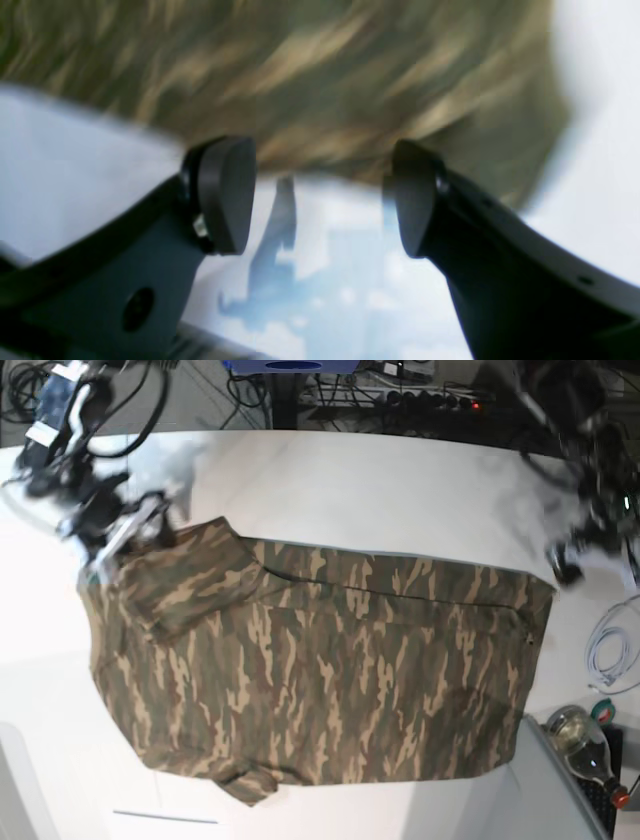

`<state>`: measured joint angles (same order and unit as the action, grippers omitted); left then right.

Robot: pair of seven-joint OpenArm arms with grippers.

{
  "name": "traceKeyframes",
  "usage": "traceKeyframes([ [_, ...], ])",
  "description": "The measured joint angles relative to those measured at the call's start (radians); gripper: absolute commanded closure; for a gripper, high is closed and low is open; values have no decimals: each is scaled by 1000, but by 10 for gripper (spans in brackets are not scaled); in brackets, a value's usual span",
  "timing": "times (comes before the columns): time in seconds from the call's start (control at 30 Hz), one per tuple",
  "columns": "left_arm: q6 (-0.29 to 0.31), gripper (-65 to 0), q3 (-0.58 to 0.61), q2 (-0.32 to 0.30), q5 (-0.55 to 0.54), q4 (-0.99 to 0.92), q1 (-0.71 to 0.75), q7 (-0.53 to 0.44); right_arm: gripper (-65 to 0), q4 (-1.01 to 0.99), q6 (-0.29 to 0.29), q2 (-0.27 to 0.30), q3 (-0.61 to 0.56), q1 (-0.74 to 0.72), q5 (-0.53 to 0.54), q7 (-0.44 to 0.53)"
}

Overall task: Layout the t-shirt on the table in an organized manner, then fold the t-shirt properly
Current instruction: 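Release the shirt and raise the right gripper to the sleeve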

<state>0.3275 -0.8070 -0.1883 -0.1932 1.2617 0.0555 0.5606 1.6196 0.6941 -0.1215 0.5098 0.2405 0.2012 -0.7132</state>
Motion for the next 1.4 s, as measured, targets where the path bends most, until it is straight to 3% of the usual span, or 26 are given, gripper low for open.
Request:
traceKeyframes([
  [0.07,100,-650,-2,2,-1,22,78,4,-405,-9,0,-21,1,27,12,2],
  [0.1,119,-650,-12,3,-6,35,103,-13,-405,-29,-1,-19,1,29,53,2],
  [0.2,135,-416,-56,-8,-16,45,149,-84,-405,-139,-2,-8,3,10,197,17],
  [0.33,134,-58,-94,-8,-6,34,164,-77,-405,-269,-2,-10,2,-20,242,13],
  [0.37,134,0,-95,-5,-5,34,164,-78,-405,-282,-2,-10,1,-29,245,14],
  [0.73,141,0,-95,-10,2,34,161,-79,-393,-329,-2,-6,-97,-59,248,32],
  [0.8,141,0,-95,-10,2,34,161,-79,-345,-329,-2,-5,-102,-57,247,29],
  [0.97,141,0,-95,-10,2,34,161,-79,-110,-331,-2,-5,-100,-51,237,13],
  [1.07,141,0,-95,-8,2,34,161,-78,-90,-331,-2,0,-100,-58,237,14],
  [1.2,142,0,-95,-8,-2,34,172,-79,-2,-330,-2,2,-102,-74,237,14],
  [1.4,141,0,-95,-8,-1,34,180,-79,-3,-330,-2,2,-104,-97,234,13],
])
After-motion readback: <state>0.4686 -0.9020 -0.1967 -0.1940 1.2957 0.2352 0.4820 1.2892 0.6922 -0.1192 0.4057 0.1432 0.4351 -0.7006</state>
